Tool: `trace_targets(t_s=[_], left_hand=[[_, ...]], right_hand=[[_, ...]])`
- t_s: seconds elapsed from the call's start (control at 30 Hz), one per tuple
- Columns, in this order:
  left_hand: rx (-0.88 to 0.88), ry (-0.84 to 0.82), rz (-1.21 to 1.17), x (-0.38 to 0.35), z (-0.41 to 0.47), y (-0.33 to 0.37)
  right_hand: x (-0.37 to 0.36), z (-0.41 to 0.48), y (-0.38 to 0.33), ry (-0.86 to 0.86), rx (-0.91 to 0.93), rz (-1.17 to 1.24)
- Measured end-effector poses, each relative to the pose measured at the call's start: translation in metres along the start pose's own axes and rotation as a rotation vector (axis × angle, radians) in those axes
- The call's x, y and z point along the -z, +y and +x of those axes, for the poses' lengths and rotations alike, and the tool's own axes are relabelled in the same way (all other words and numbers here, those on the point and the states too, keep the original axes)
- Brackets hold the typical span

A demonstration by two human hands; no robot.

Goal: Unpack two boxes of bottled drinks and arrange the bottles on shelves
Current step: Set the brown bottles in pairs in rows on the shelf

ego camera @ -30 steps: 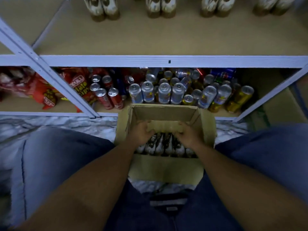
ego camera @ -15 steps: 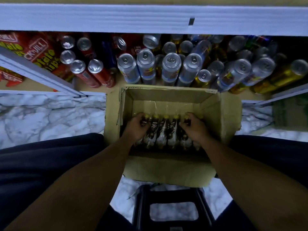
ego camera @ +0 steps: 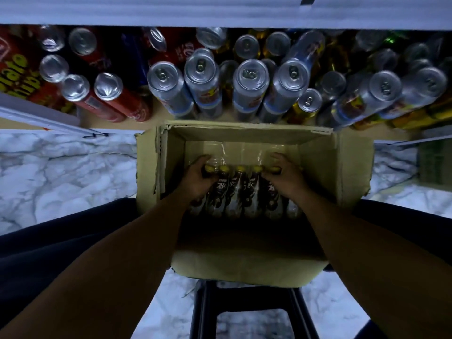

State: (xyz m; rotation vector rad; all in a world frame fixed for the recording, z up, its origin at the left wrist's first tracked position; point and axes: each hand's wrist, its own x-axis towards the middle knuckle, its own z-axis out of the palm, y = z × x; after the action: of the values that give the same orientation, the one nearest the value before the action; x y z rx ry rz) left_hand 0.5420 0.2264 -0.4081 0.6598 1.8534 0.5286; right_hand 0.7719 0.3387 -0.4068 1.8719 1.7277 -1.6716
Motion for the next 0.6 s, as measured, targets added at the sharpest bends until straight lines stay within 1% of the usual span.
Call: trace_targets(t_s=[0.17, 0.27, 0.33, 0.47, 0.6], left_hand=[[-0.05, -0.022, 0.062, 0.001, 0.001, -0.008], [-0.063, -0.105, 0.09, 0.005, -0.009, -0.012], [-0.069, -0.12, 0.11, 0.006, -0.015, -0.011], [-0.044, -0.031, 0.165, 0.01, -0.032, -0.002], [-0.108, 0.072, 0.151, 0.021, -0.057, 0.008]], right_hand=[[-0.005, -0.003, 0.009, -0.022, -0.019, 0.08], [-0.011, -0.014, 0.019, 0.012, -0.041, 0.114], [-0.013, -0.022, 0.023, 0.028, -0.044, 0.142], [-0.014, -0.042, 0.019, 0.039, 0.026, 0.173], [-0.009, -0.062, 0.006, 0.041, 0.136, 0.215]])
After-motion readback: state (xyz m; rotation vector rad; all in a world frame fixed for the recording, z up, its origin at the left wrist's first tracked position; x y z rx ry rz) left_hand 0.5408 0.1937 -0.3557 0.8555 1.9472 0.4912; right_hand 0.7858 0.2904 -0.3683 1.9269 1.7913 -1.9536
